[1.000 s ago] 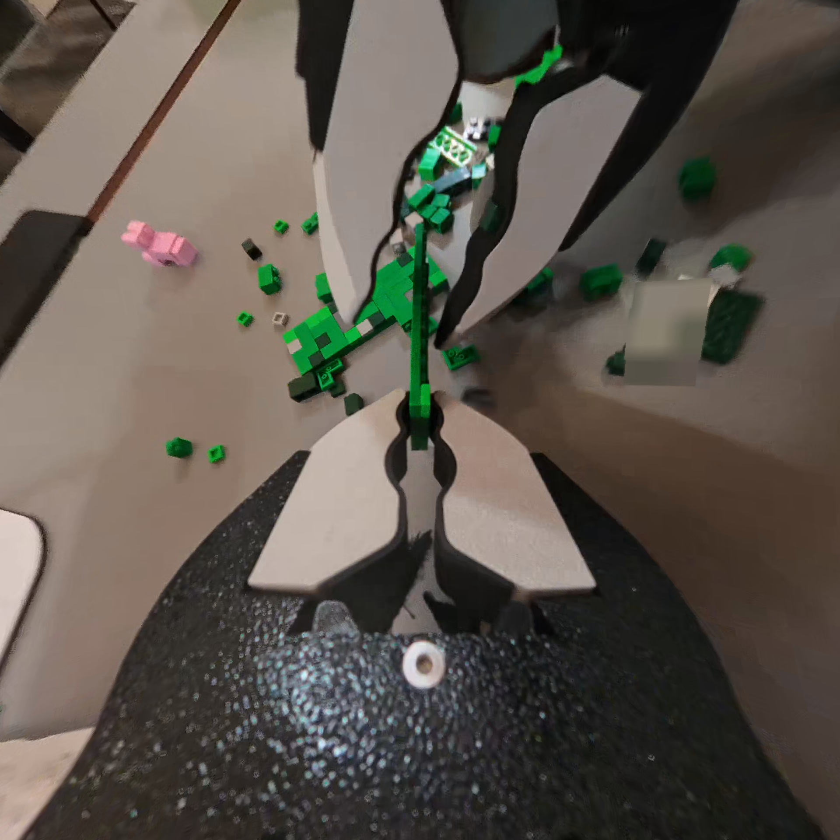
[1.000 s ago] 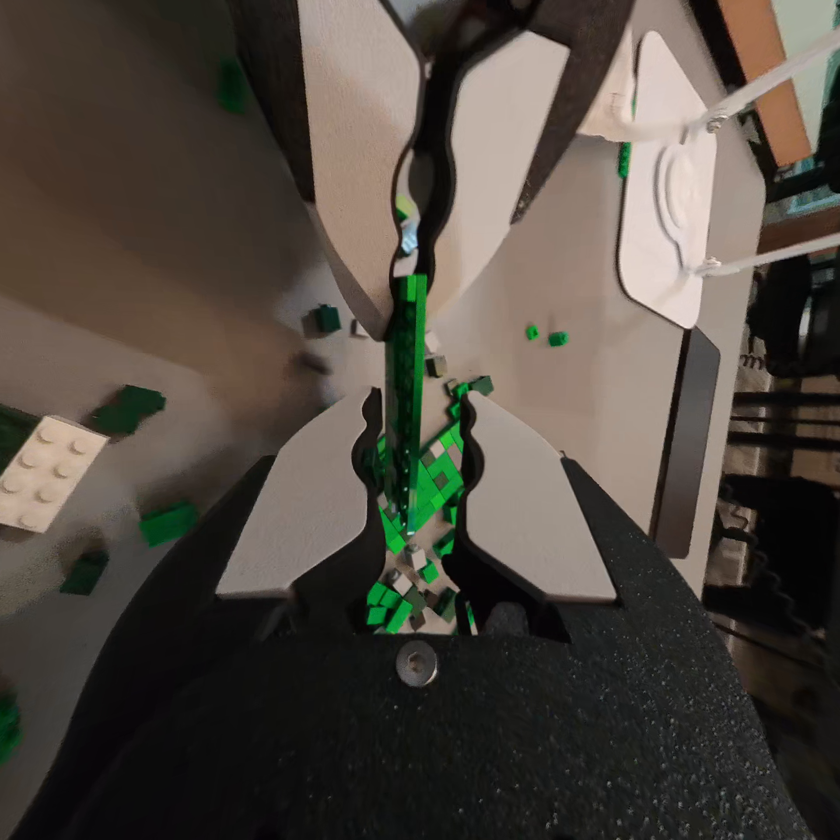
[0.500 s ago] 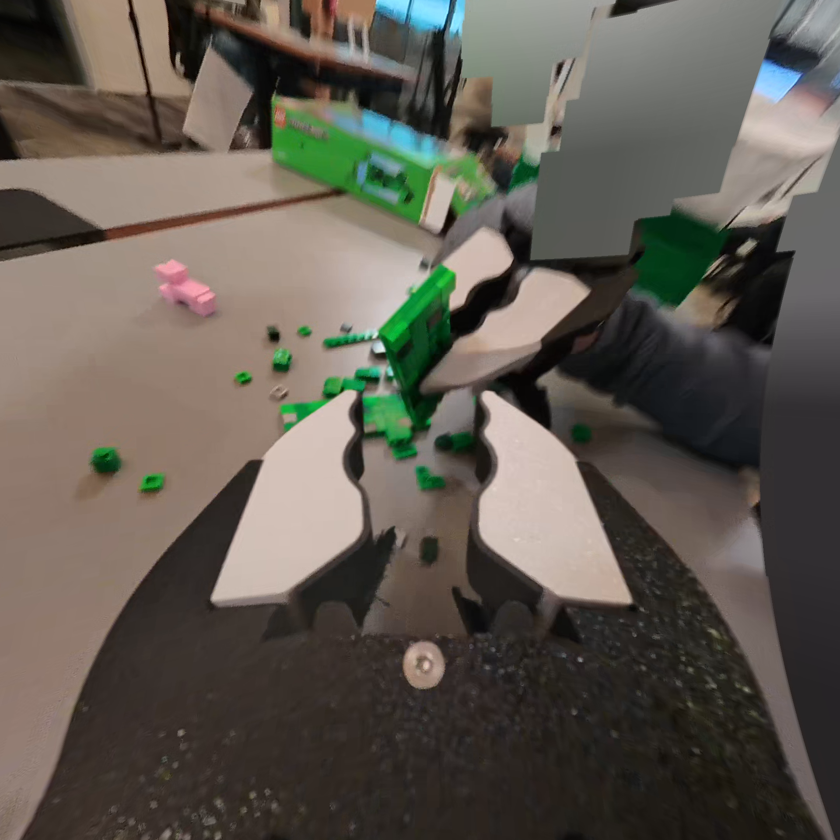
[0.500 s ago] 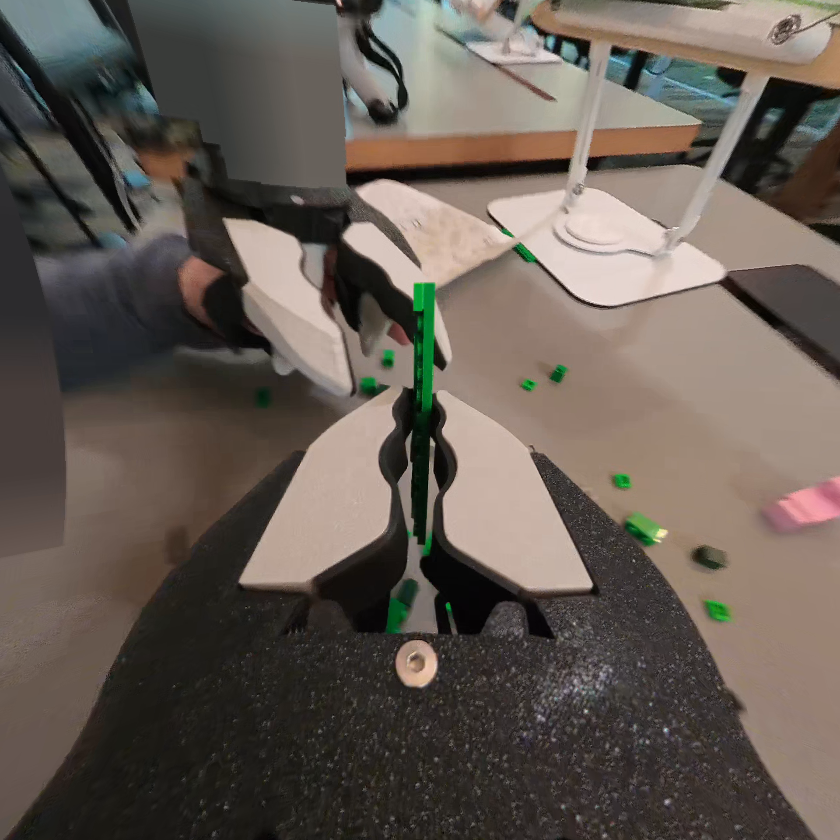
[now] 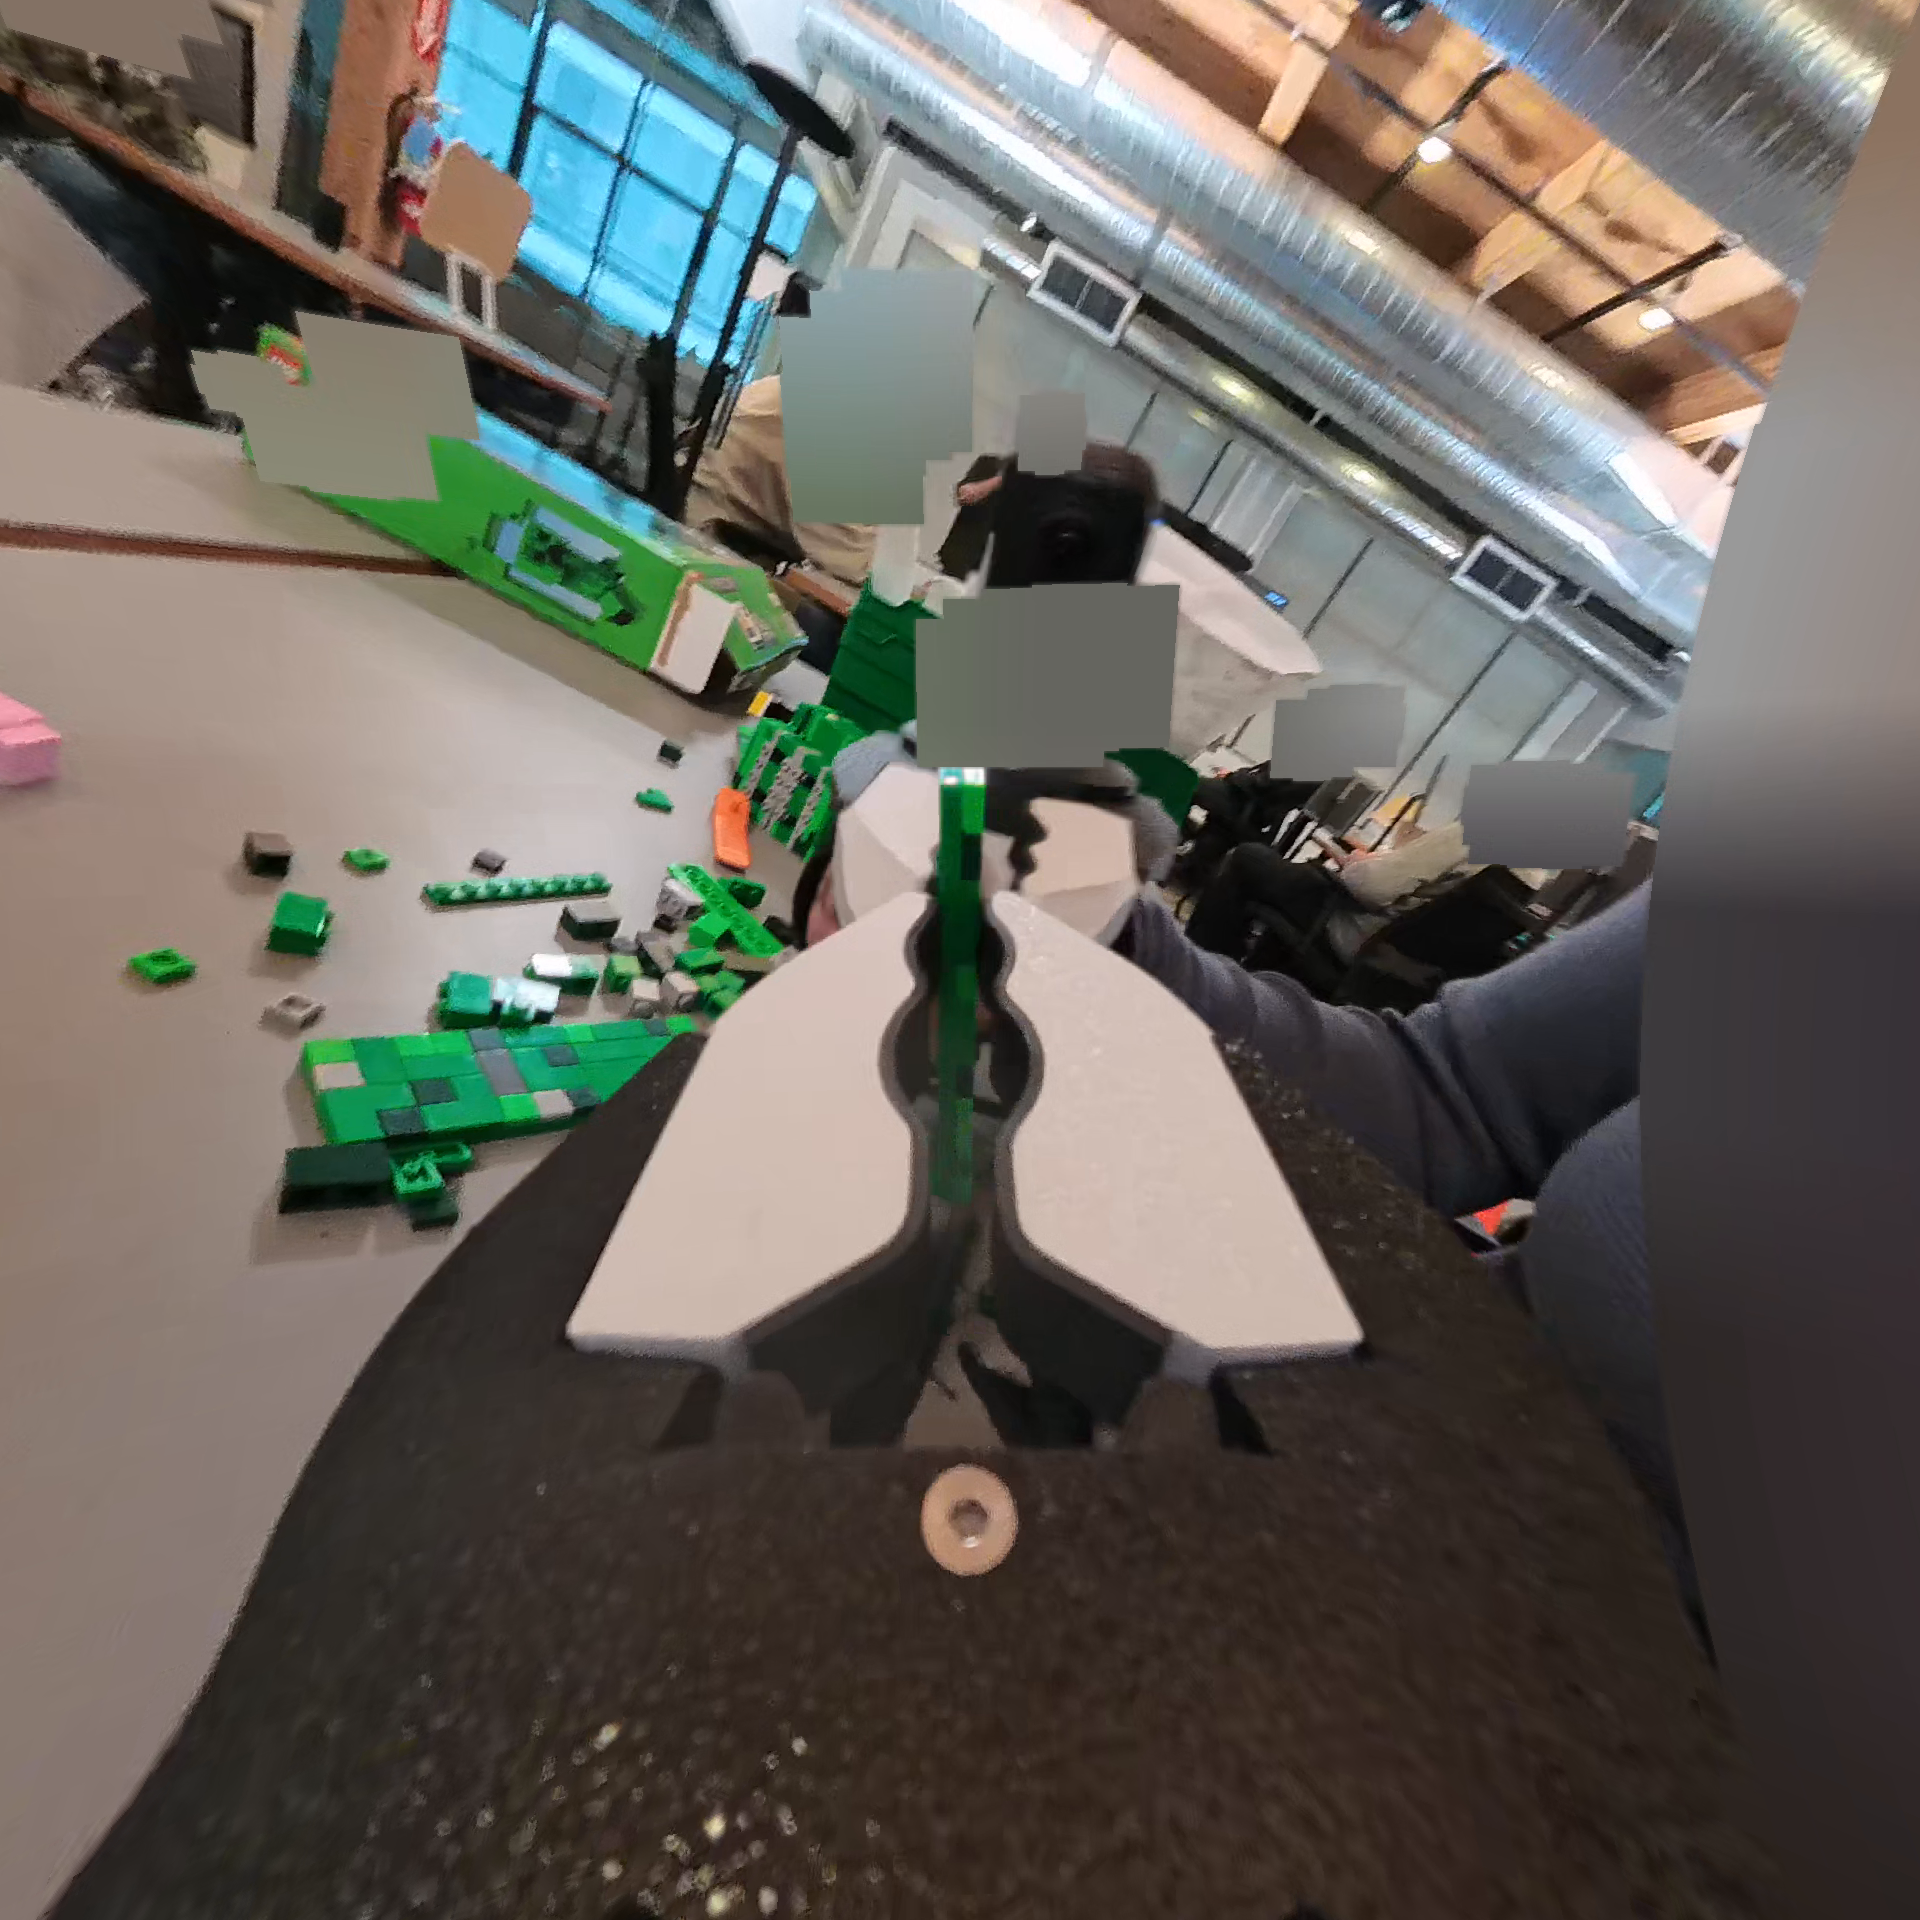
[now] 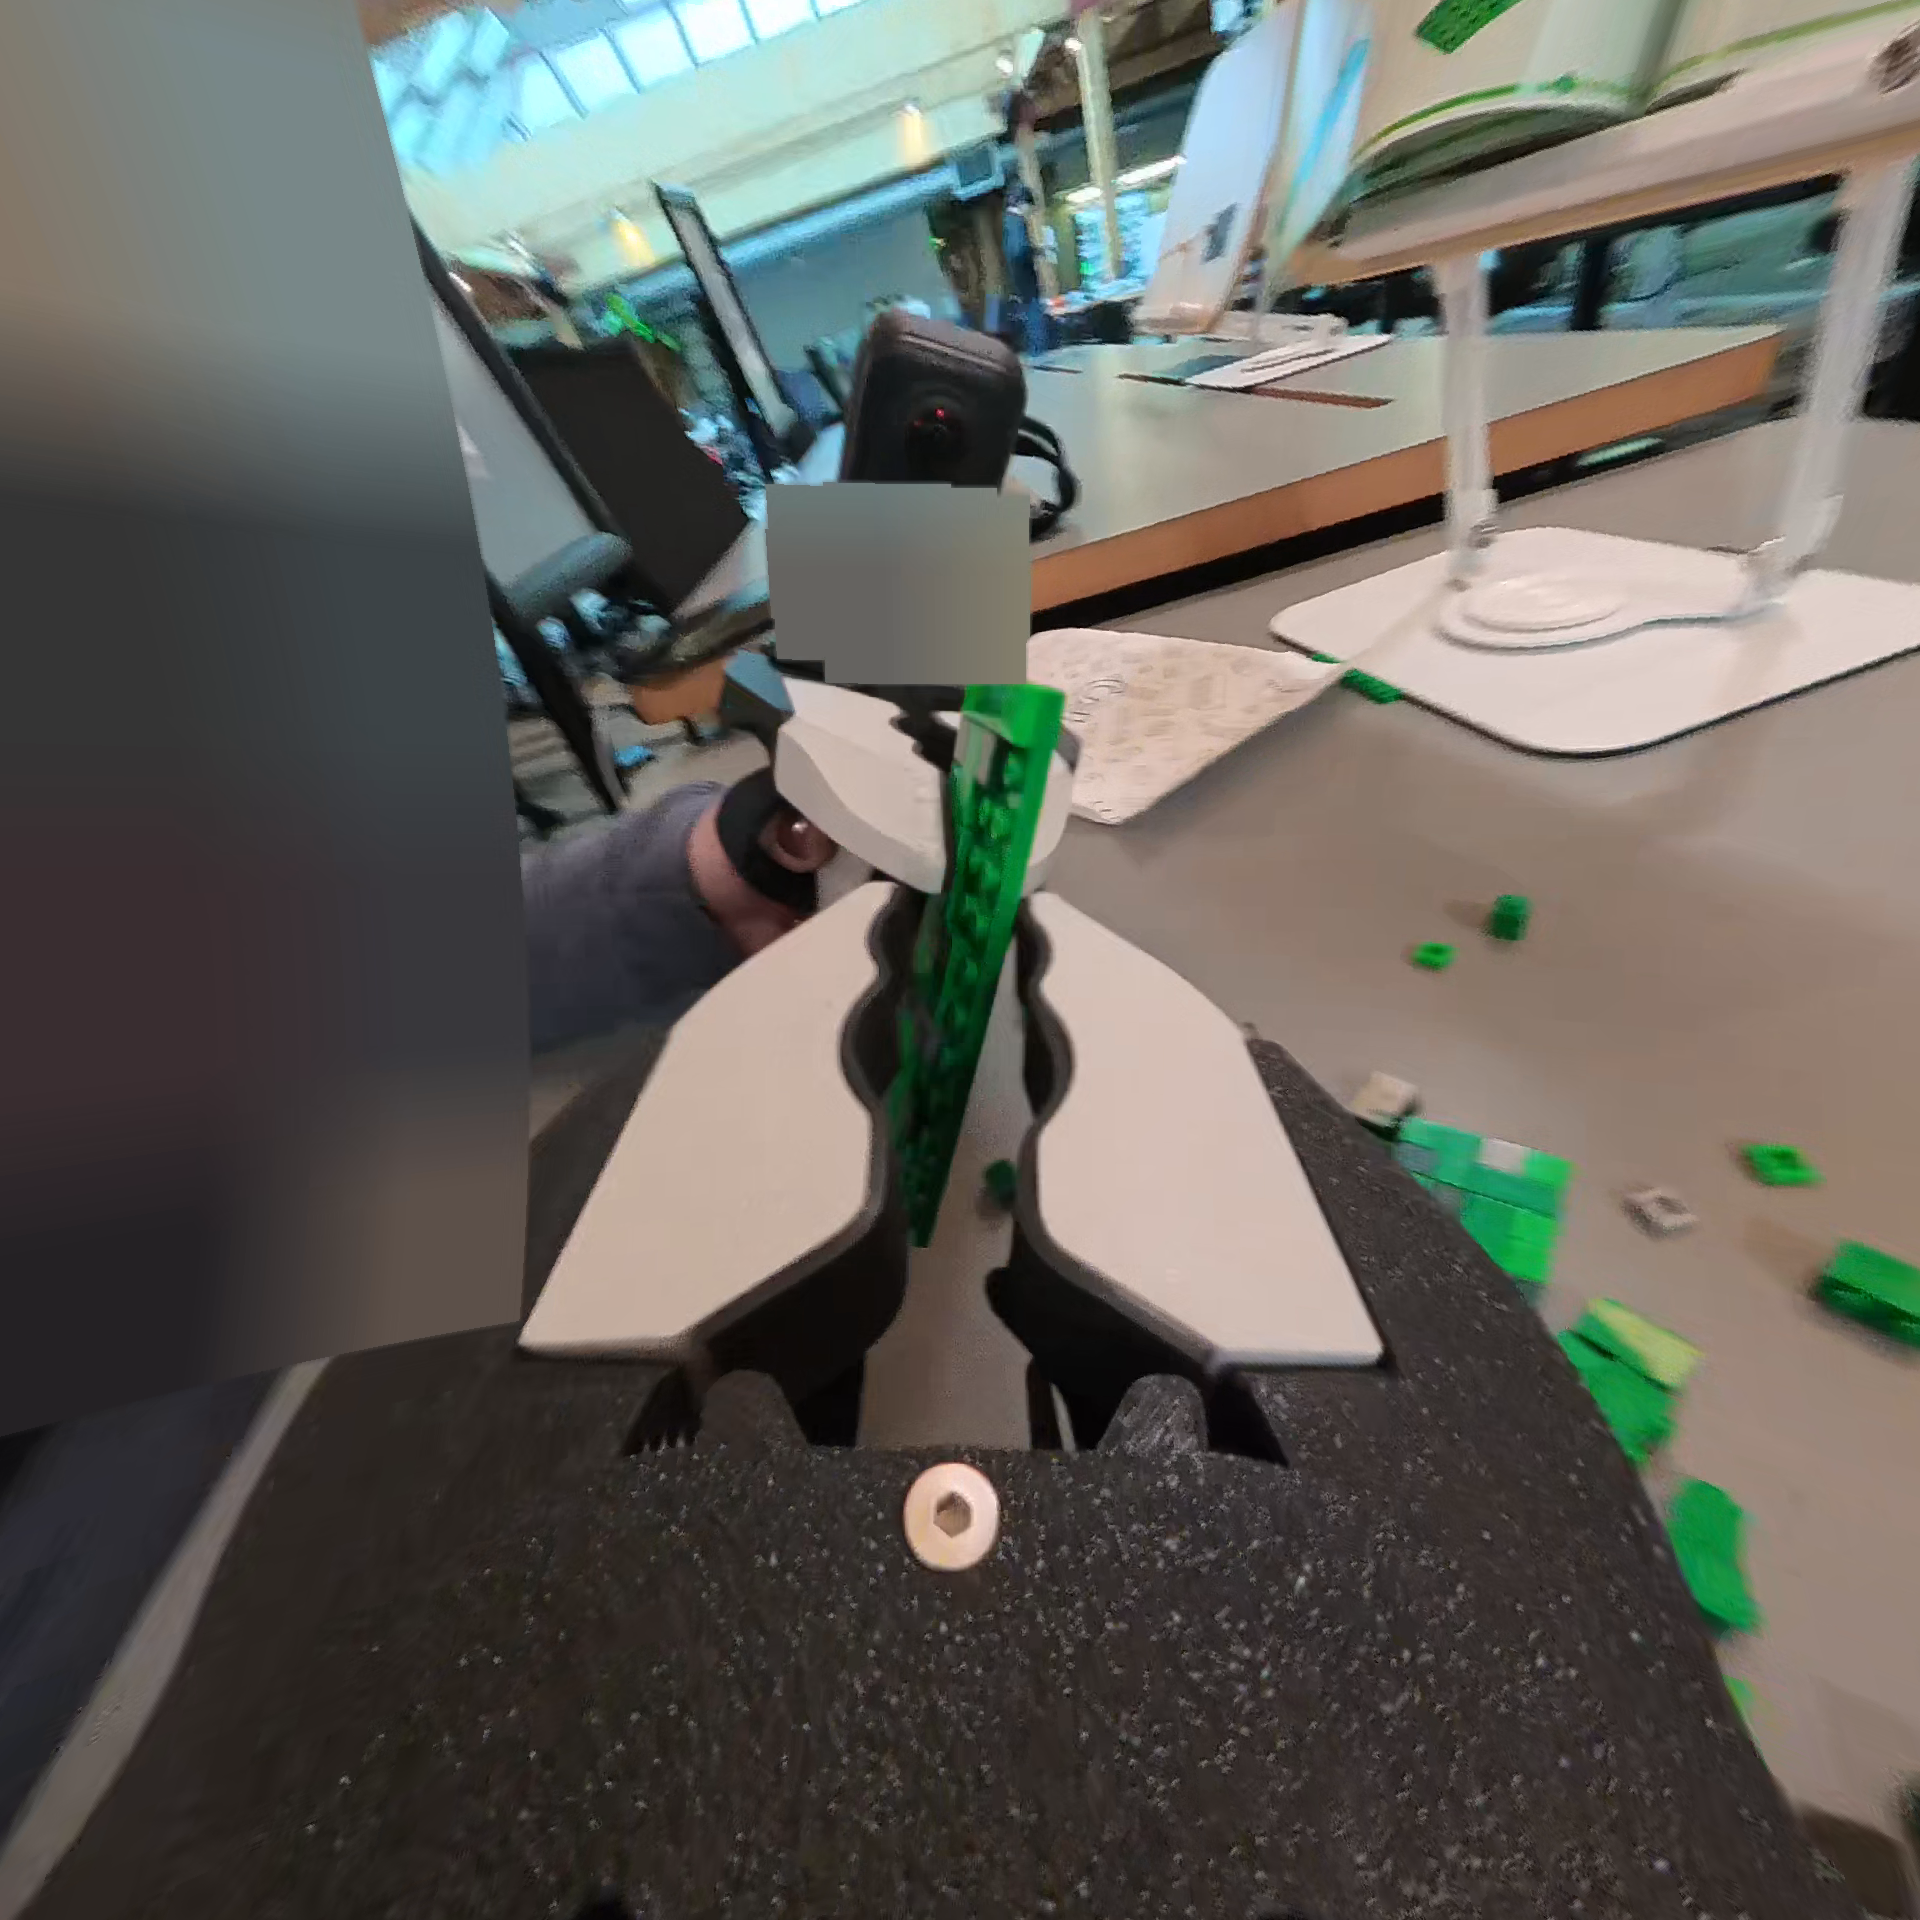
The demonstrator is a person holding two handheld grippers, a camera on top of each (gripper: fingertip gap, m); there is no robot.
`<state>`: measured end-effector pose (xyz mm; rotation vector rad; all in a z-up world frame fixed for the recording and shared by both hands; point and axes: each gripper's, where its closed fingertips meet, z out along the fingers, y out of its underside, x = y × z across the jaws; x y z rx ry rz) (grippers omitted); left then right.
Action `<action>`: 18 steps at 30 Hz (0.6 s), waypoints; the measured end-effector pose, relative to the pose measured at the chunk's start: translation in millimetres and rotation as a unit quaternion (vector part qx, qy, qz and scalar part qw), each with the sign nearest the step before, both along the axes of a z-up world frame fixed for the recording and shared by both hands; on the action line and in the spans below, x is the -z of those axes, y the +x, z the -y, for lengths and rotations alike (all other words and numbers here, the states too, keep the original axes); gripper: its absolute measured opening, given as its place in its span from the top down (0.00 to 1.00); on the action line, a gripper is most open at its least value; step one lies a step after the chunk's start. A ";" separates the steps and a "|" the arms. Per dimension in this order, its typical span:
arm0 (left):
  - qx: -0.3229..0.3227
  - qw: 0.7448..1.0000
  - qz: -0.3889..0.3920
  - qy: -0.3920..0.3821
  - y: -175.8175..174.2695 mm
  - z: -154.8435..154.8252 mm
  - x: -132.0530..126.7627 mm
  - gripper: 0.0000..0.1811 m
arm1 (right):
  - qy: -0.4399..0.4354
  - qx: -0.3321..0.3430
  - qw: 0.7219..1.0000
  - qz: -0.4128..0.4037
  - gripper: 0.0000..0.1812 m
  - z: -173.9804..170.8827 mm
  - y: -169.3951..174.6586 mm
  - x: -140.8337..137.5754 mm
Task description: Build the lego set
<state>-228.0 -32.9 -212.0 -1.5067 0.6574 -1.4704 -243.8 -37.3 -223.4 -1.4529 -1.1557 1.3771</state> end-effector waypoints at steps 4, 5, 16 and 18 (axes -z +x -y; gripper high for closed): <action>-0.010 0.995 -0.035 -0.097 0.6 -9.0 24.0 0.97 | 0.145 0.081 0.985 0.052 0.69 -13.5 9.5 -3.6; -0.007 0.991 -0.043 -0.126 1.5 -9.6 30.8 0.97 | 0.189 0.093 0.974 0.080 0.65 -13.8 10.9 -1.4; -0.066 0.977 0.073 -0.189 -20.0 -30.7 20.7 0.97 | 0.206 0.105 0.939 0.253 0.55 -10.0 8.0 36.1; -0.069 0.975 0.100 -0.185 -26.3 -32.0 13.7 0.97 | 0.204 0.118 0.937 0.260 0.59 -13.5 8.7 36.7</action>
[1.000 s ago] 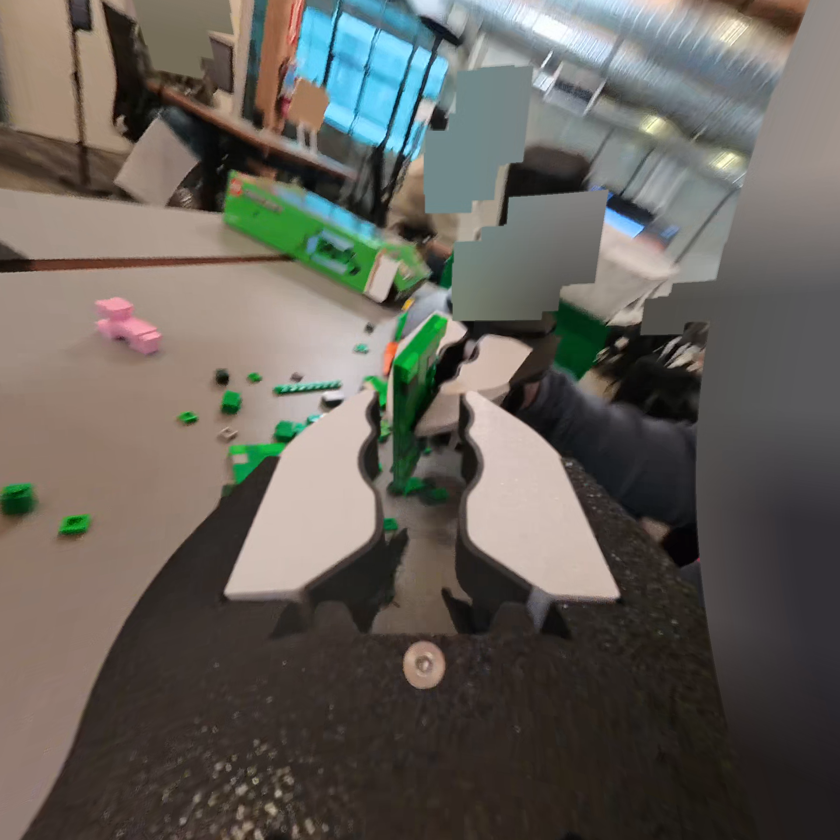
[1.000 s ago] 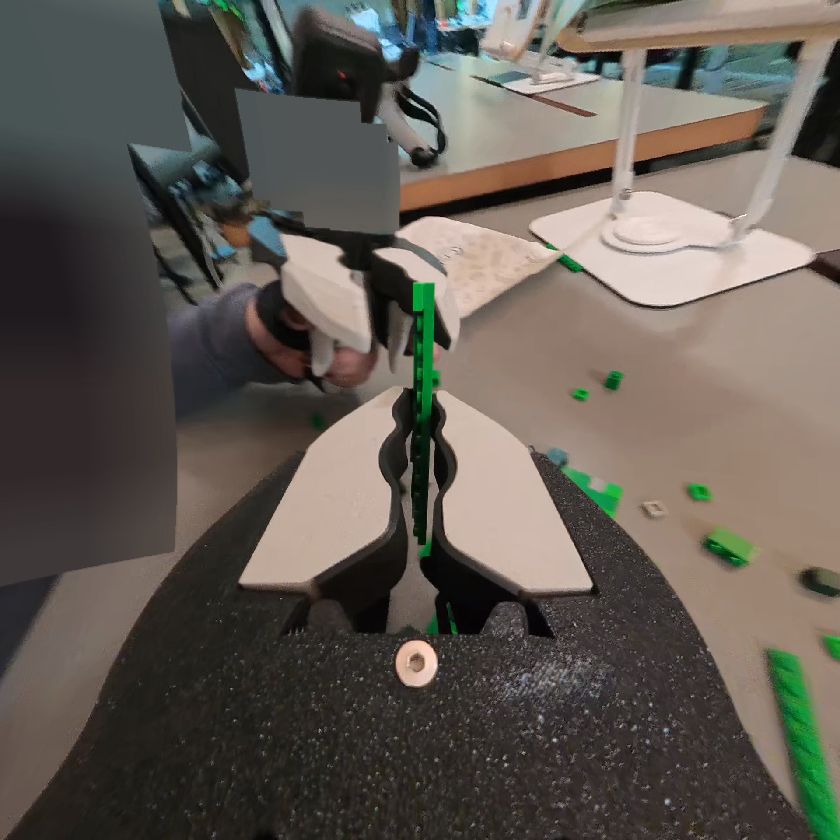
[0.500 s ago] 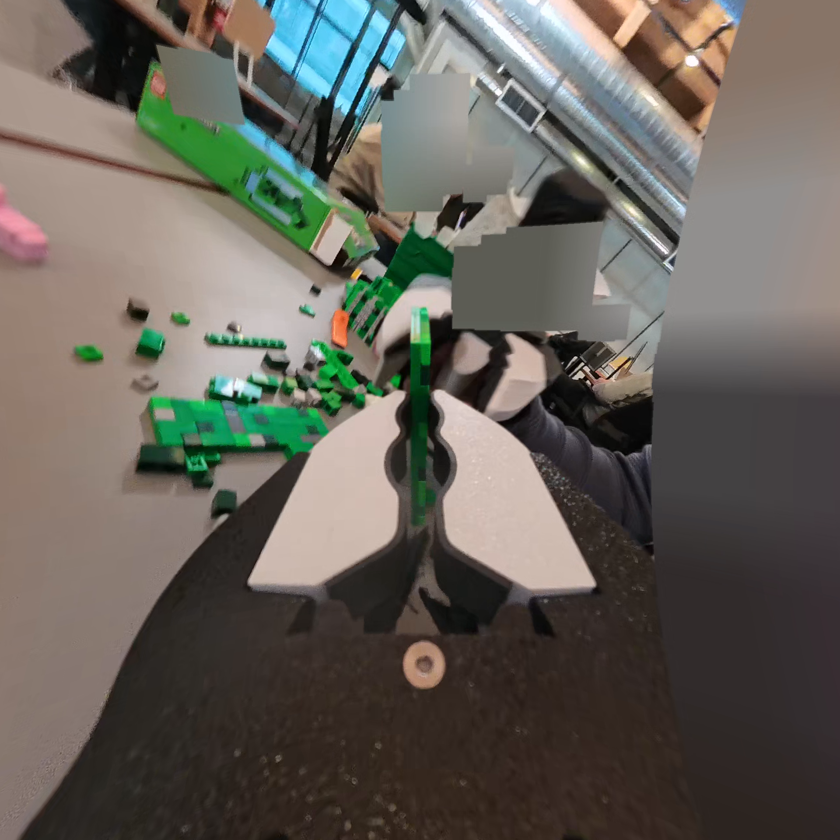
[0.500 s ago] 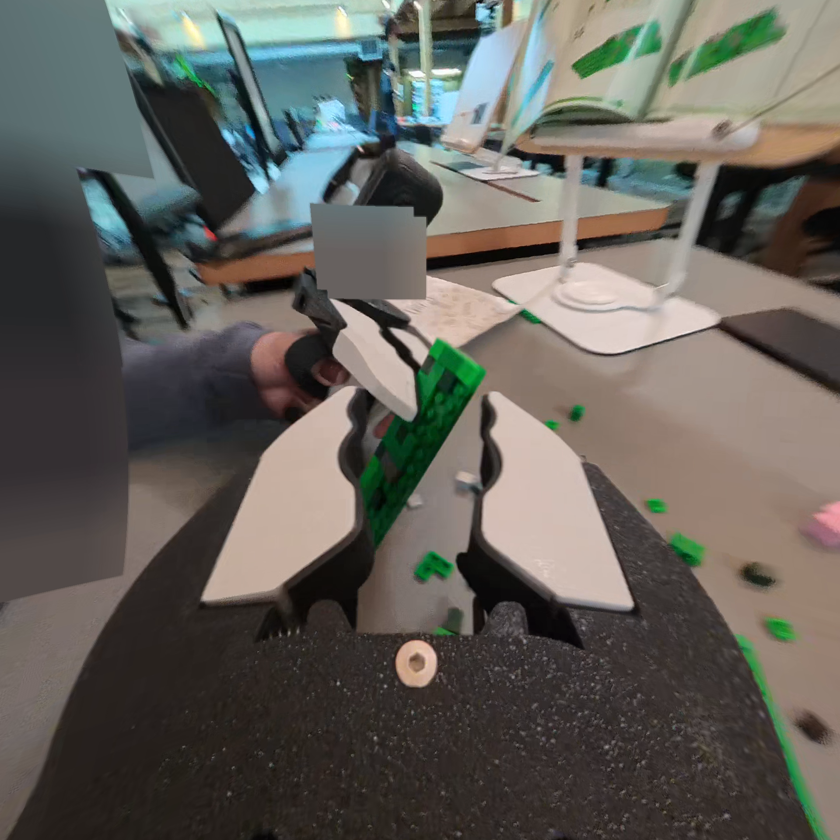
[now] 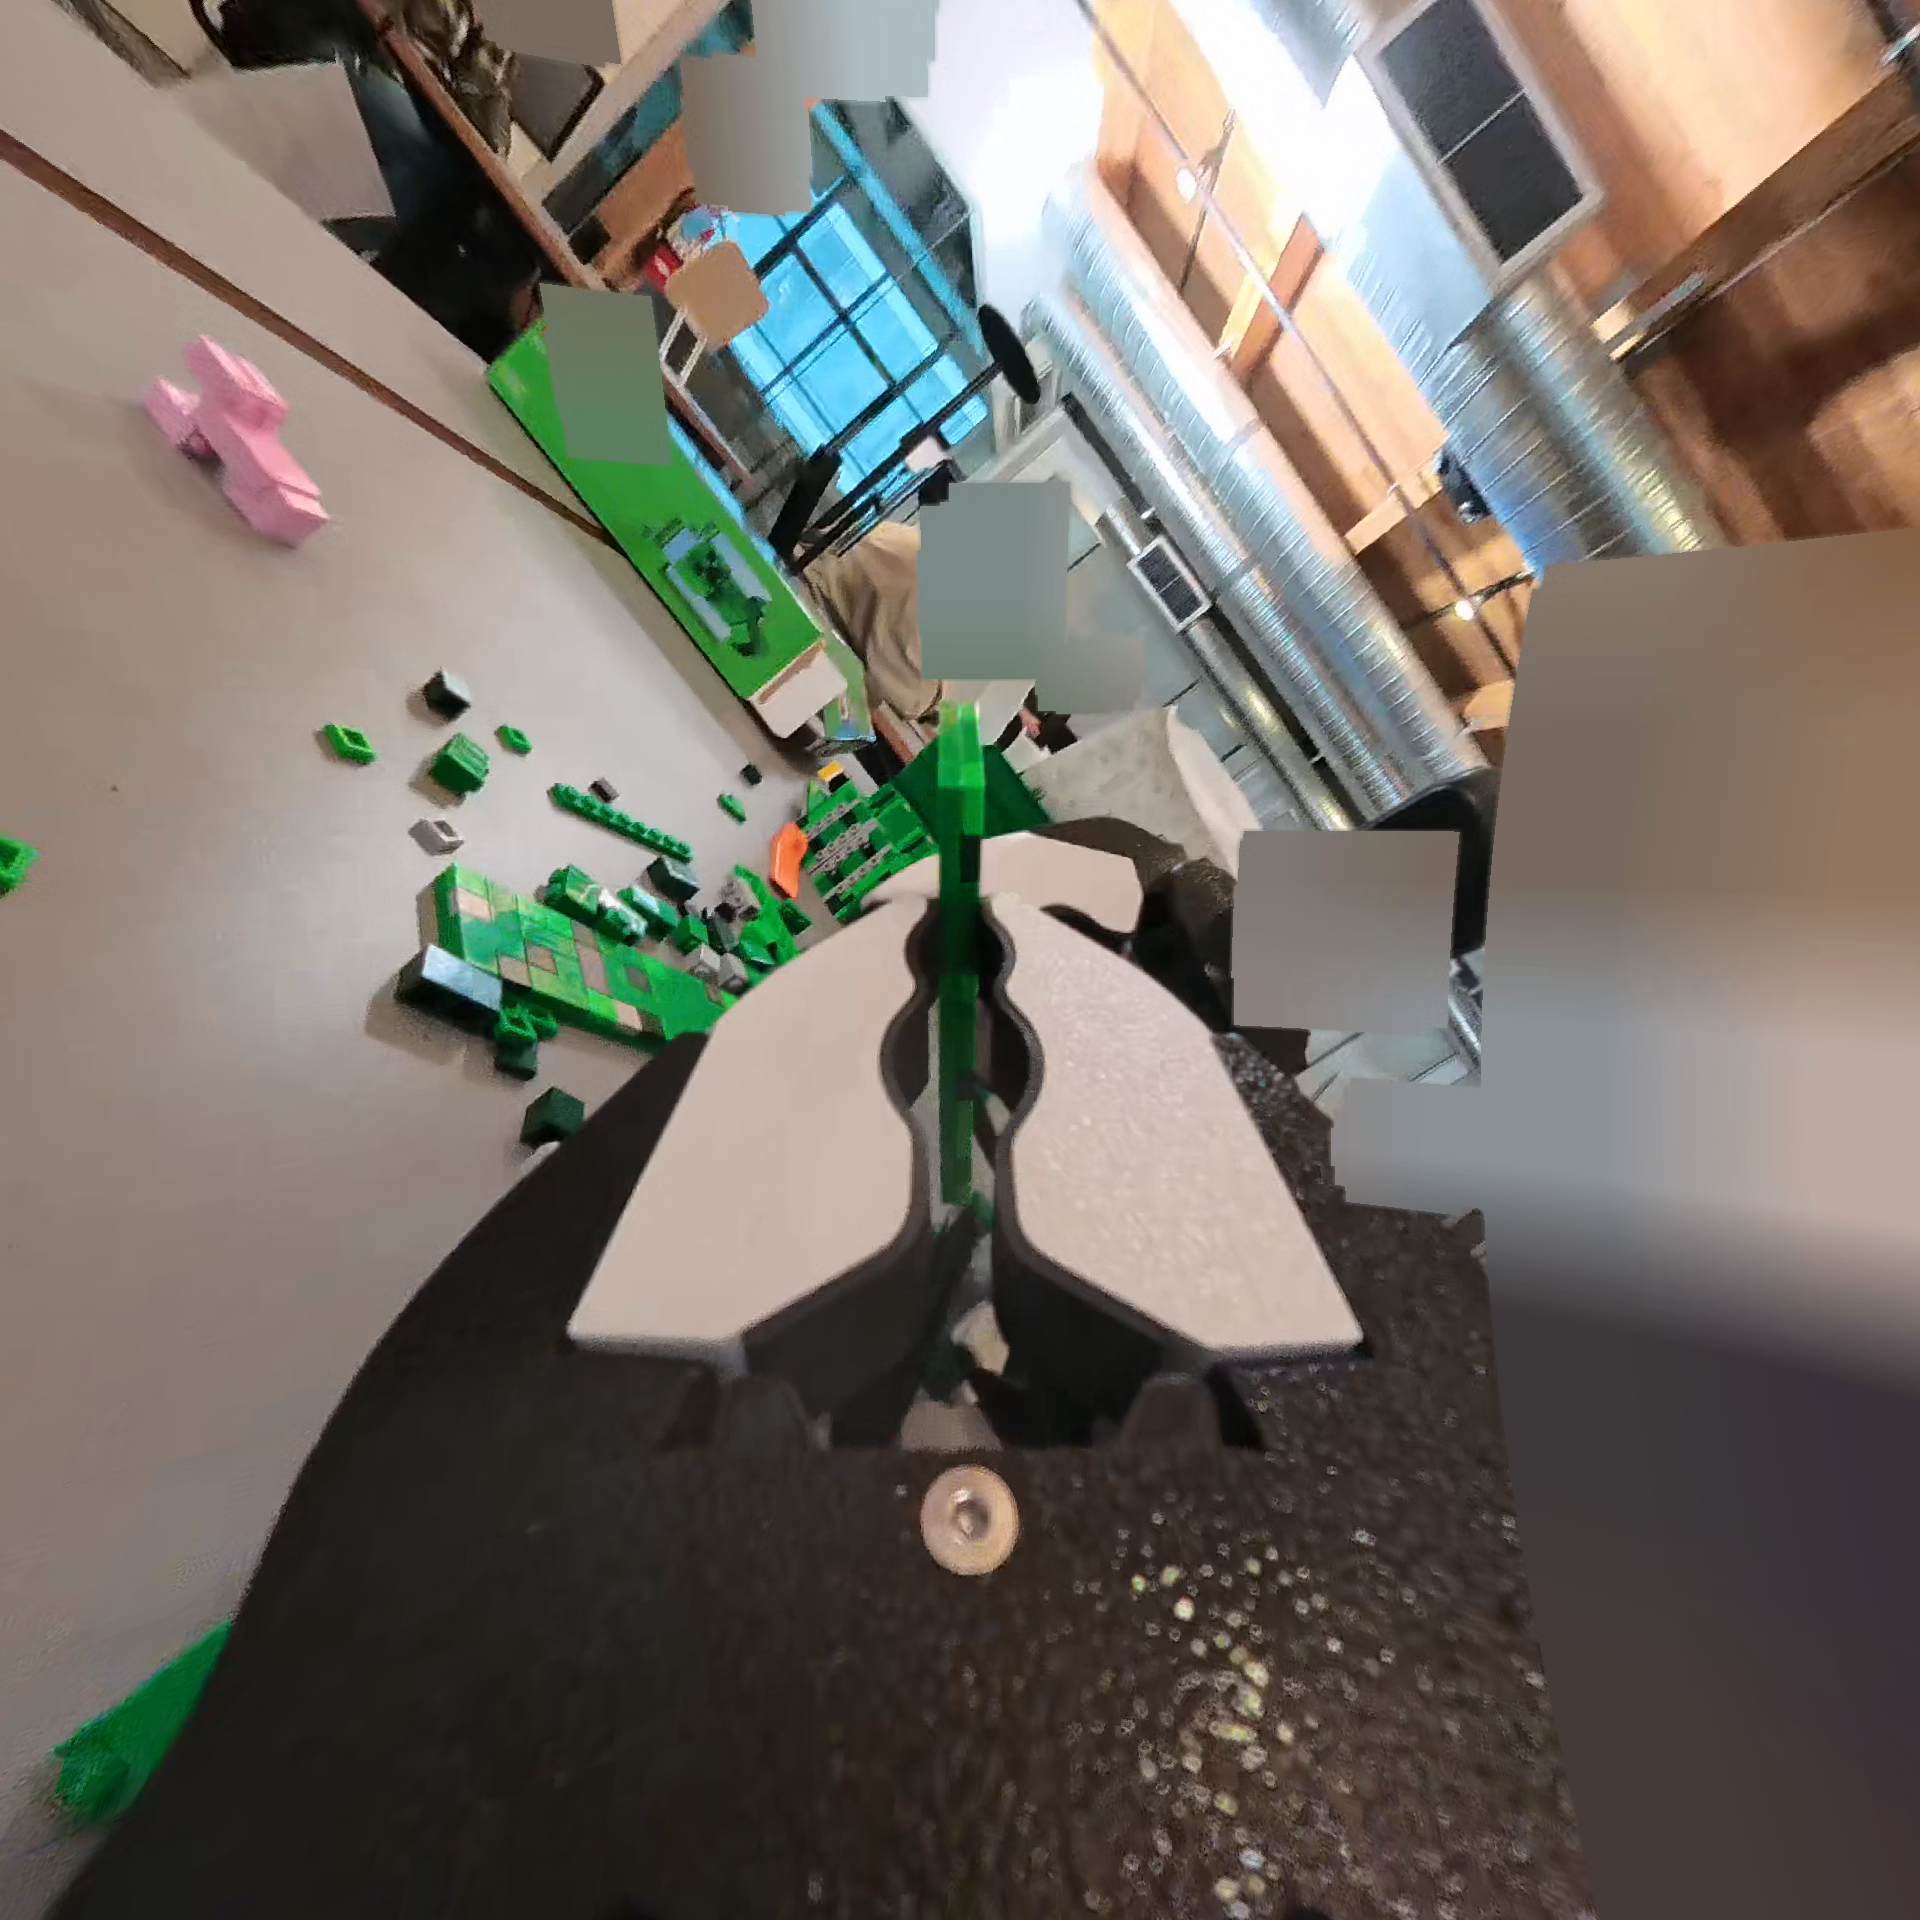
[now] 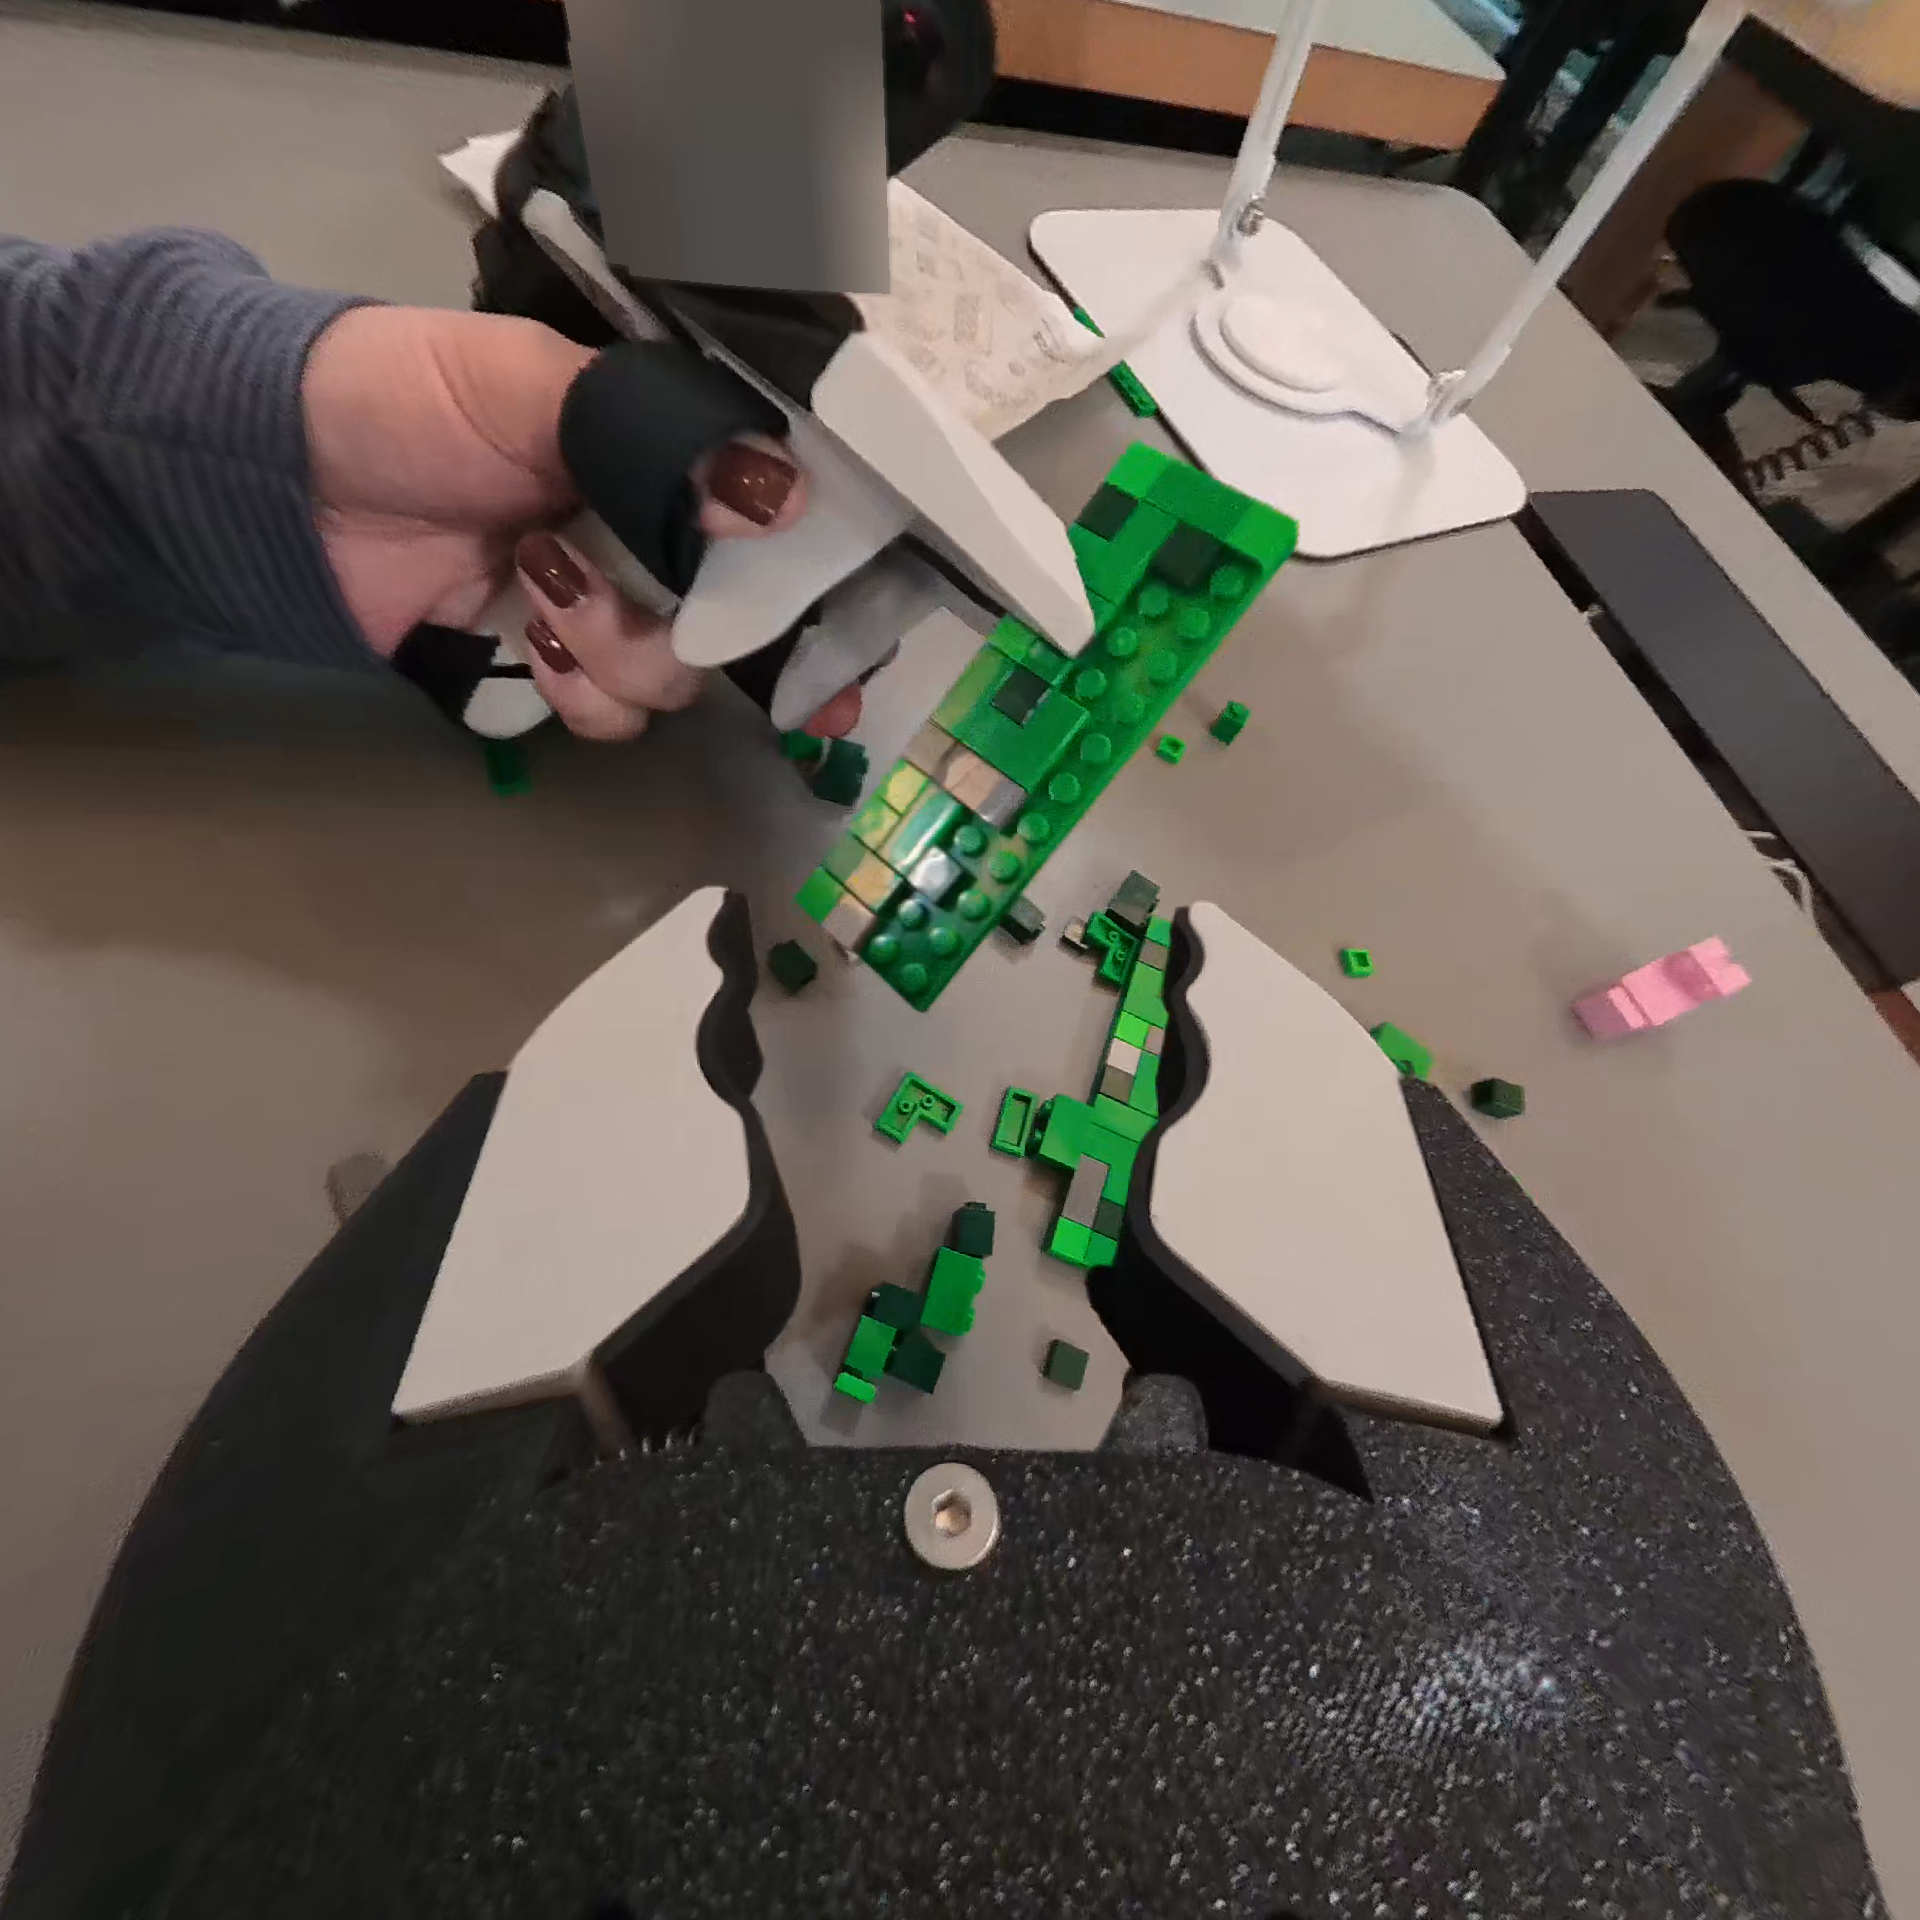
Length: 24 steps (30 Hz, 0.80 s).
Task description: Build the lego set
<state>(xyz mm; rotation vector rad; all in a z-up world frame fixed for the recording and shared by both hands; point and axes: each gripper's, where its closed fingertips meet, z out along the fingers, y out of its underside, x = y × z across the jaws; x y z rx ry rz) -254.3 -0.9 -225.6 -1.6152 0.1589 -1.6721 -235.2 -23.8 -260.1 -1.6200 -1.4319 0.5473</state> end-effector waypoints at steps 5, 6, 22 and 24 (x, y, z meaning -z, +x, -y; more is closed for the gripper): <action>0.059 0.997 -0.038 0.026 10.4 15.3 -1.0 0.97 | 0.019 -0.016 1.000 -0.004 0.65 3.1 6.3 -9.2; 0.084 0.994 -0.056 0.043 15.6 23.0 -1.8 0.97 | 0.003 -0.038 0.999 -0.017 0.68 9.0 7.5 -11.6; 0.214 0.952 -0.165 0.144 47.5 69.7 9.5 0.94 | -0.196 -0.164 0.944 -0.210 0.97 36.3 15.0 -46.6; 0.212 0.956 -0.146 0.145 50.6 68.6 5.1 0.90 | -0.195 -0.160 0.946 -0.206 0.96 34.5 14.6 -43.6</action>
